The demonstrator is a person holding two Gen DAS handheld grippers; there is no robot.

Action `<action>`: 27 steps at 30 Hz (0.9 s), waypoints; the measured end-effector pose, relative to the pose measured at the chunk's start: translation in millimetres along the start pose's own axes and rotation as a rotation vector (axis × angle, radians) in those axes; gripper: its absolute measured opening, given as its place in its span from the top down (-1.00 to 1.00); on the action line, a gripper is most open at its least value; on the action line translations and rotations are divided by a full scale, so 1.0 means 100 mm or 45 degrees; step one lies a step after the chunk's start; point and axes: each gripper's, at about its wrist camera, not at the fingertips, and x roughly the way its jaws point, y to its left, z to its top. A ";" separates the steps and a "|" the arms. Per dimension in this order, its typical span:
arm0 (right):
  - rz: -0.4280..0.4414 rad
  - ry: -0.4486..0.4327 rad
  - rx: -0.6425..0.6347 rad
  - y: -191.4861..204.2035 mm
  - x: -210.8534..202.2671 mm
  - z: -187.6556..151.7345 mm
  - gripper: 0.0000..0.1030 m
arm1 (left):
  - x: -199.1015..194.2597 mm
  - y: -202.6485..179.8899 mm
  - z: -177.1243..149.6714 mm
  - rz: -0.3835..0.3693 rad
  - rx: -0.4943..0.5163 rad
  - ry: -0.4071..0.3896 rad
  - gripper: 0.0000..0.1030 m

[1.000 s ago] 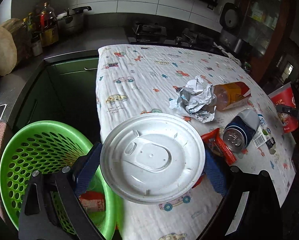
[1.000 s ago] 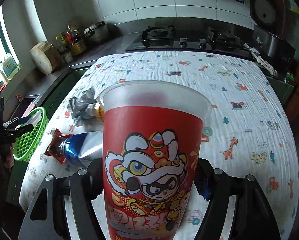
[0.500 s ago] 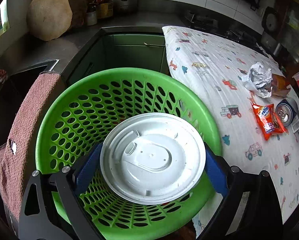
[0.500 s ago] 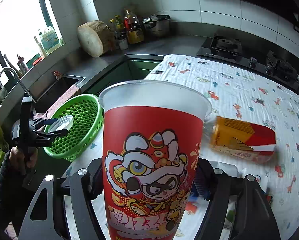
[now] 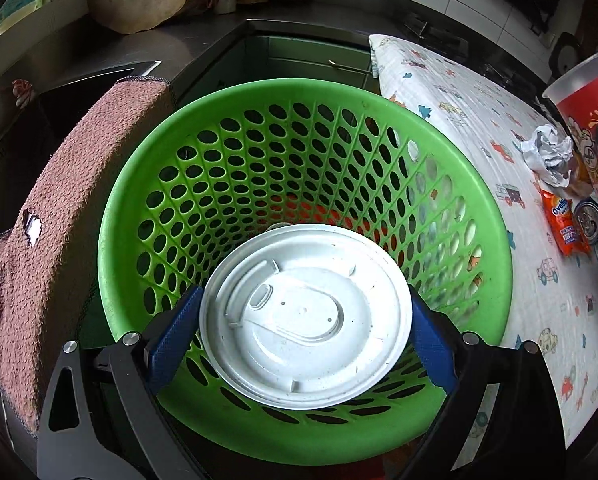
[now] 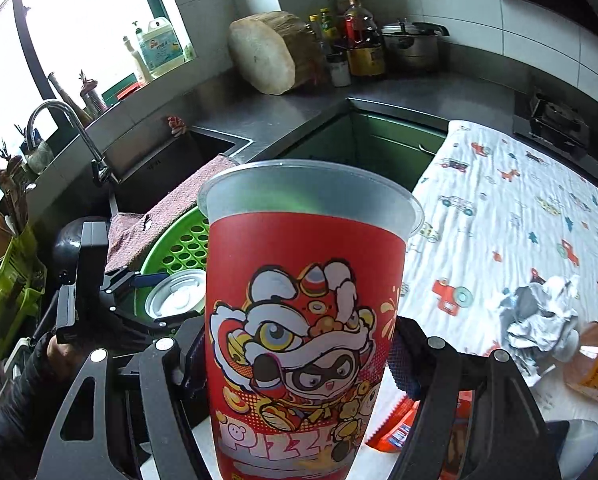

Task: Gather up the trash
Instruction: 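Drop white lid into green basket with left tool while right tool drops red cup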

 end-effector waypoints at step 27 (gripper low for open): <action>0.029 0.133 -0.084 0.60 1.14 0.20 -0.56 | -0.39 0.11 -0.14 -0.050 -0.014 -0.108 -0.89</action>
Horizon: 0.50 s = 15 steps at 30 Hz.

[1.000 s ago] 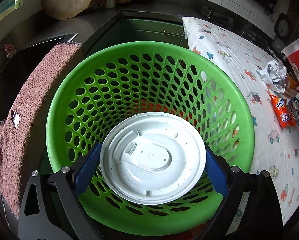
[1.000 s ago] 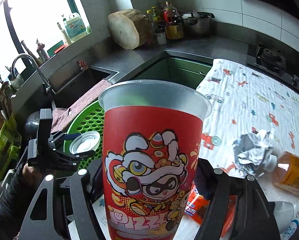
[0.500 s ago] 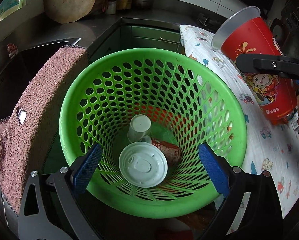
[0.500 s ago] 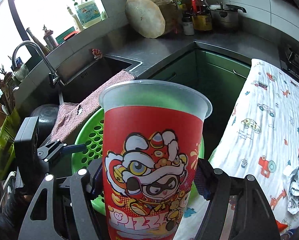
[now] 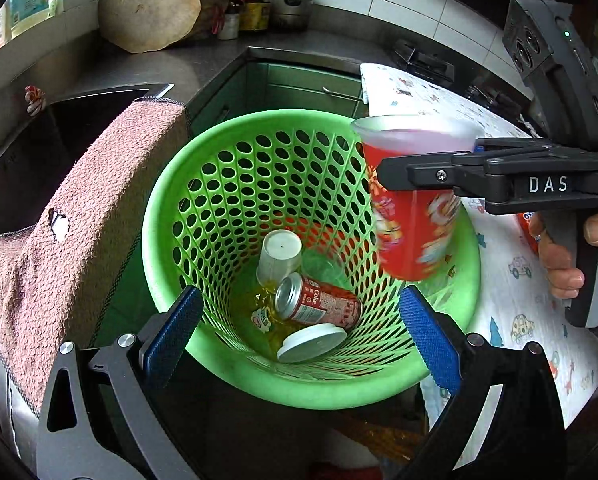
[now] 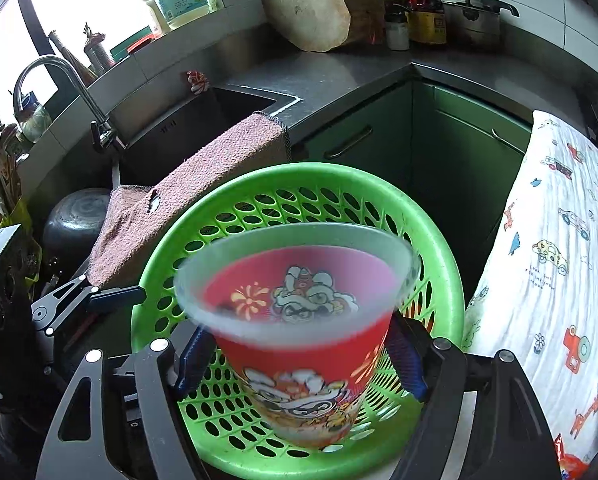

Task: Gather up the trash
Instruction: 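Drop white lid into green basket with left tool while right tool drops red cup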

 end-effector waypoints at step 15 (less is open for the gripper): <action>-0.016 -0.056 -0.006 -0.05 -0.24 -0.08 -0.74 | -0.07 -0.08 -0.02 -0.005 0.010 -0.009 -0.89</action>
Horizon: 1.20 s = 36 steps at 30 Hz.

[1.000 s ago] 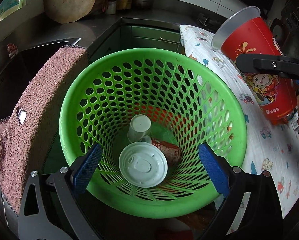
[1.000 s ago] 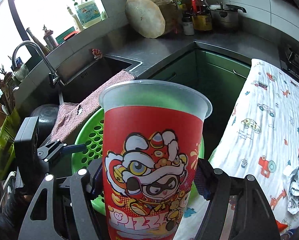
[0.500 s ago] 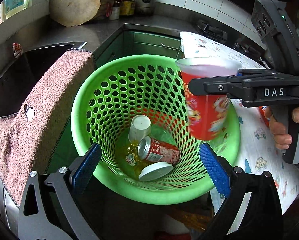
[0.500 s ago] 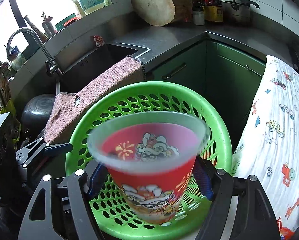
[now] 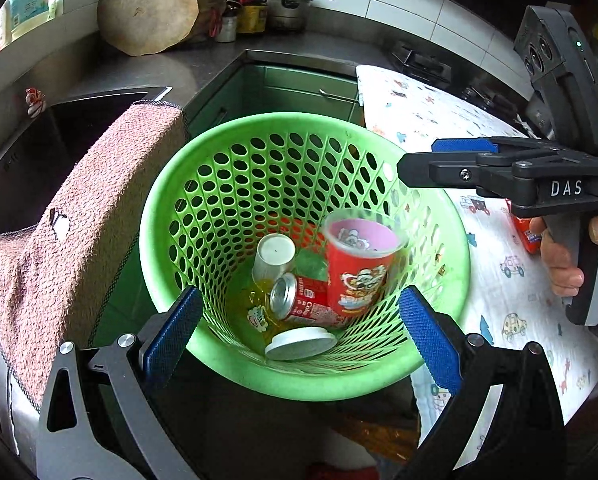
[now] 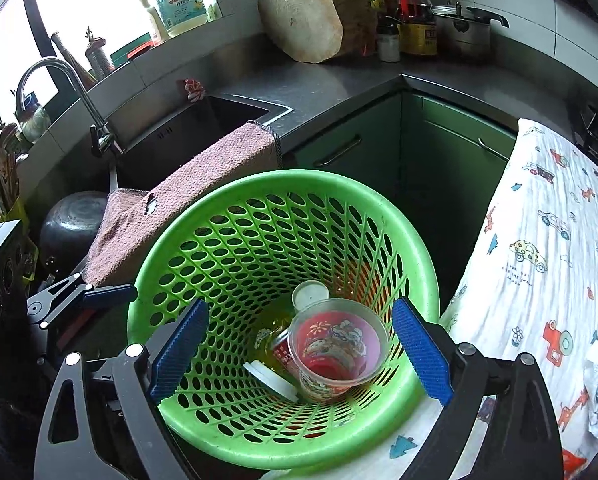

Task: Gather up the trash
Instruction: 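Drop white lid into green basket with left tool while right tool drops red cup, then grasp Ovaltine wafer wrapper with left tool while right tool grasps blue can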

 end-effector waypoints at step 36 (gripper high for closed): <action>-0.358 0.127 -0.169 -1.59 -1.84 -1.57 -0.76 | 0.08 -1.30 0.25 -0.153 0.231 0.000 -0.89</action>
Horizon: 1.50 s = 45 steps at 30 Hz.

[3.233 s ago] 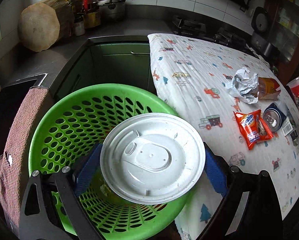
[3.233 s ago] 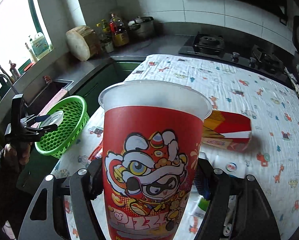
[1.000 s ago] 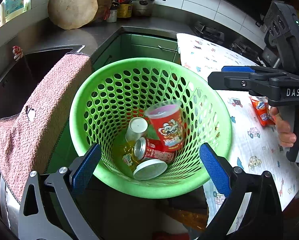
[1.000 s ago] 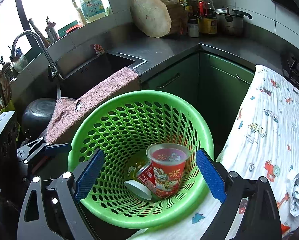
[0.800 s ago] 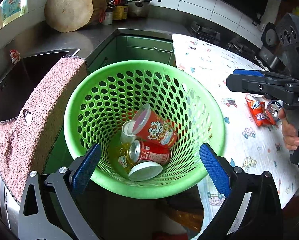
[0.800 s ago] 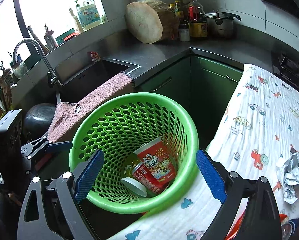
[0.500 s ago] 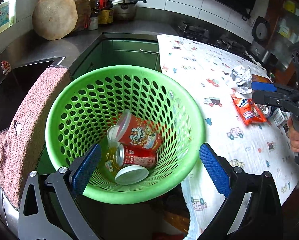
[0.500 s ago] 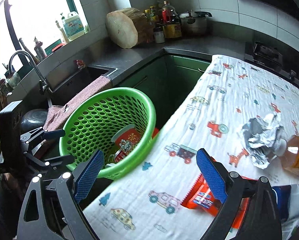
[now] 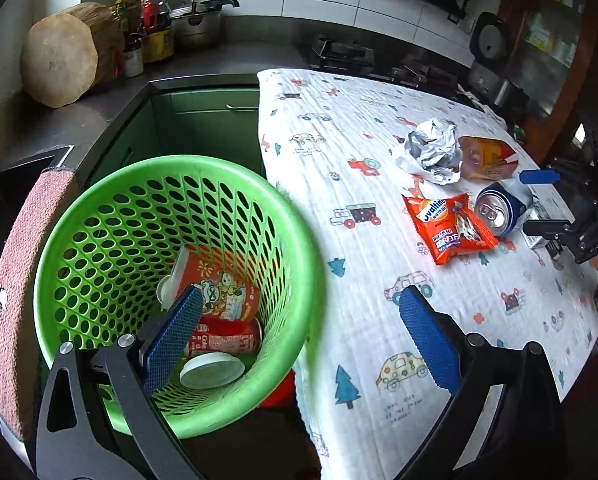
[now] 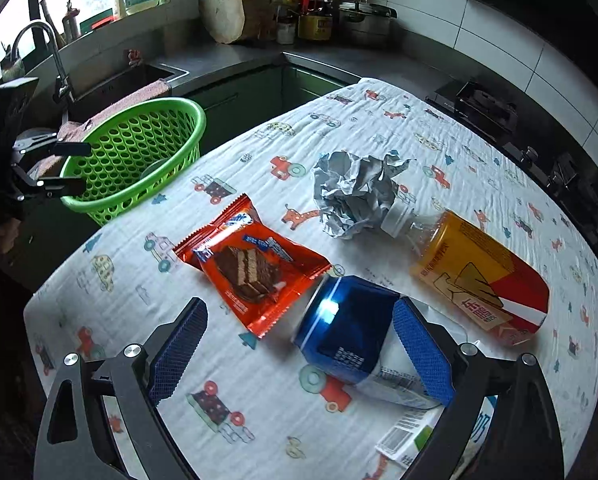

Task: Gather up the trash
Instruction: 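Grasp Ovaltine wafer wrapper with left tool while right tool grasps blue can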

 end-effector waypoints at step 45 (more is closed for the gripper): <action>0.237 0.217 -0.216 -0.52 0.41 0.02 -0.68 | 1.05 -1.57 0.56 -0.473 1.003 0.200 -0.89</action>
